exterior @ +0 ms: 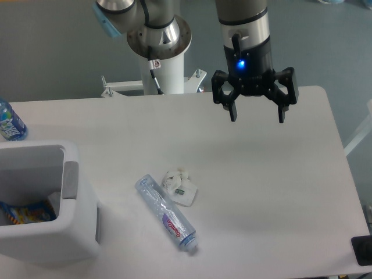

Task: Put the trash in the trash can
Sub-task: 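Move the open gripper toward the crumpled plastic bottle, then lower the gripper over the bottle's red-labelled end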

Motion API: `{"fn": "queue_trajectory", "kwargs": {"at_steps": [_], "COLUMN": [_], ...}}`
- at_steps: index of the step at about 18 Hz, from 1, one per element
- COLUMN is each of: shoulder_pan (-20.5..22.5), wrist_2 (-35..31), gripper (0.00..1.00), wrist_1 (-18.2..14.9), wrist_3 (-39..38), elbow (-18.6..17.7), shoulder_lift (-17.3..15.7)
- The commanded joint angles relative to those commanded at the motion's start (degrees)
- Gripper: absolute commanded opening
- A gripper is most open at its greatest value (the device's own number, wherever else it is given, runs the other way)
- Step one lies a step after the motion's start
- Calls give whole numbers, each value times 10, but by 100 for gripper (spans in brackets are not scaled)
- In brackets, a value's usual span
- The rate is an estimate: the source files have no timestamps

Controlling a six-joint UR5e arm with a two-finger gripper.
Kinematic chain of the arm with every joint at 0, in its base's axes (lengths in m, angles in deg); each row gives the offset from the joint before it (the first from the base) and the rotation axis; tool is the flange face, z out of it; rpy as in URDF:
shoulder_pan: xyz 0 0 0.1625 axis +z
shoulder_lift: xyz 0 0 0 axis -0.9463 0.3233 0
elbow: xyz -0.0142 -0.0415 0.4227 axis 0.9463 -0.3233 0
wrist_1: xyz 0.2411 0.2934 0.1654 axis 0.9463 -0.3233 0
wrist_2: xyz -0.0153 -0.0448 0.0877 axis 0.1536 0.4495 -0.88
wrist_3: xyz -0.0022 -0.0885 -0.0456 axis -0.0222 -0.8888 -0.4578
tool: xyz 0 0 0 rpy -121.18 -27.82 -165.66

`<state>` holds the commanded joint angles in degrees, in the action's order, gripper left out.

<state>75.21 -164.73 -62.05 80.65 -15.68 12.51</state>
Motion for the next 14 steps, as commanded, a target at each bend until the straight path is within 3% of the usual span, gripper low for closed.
{"fn": "queue_trajectory", "kwargs": {"at_steps": [5, 9, 14], "shoulder_pan": [-18, -18, -17], "wrist_2": [35, 124, 148], "gripper": [100, 100, 100], "wrist_1": [3, 4, 11], "wrist_3": [-84, -187, -245], "elbow": [1, 4, 9], "shoulder_lift": [20, 36, 89]}}
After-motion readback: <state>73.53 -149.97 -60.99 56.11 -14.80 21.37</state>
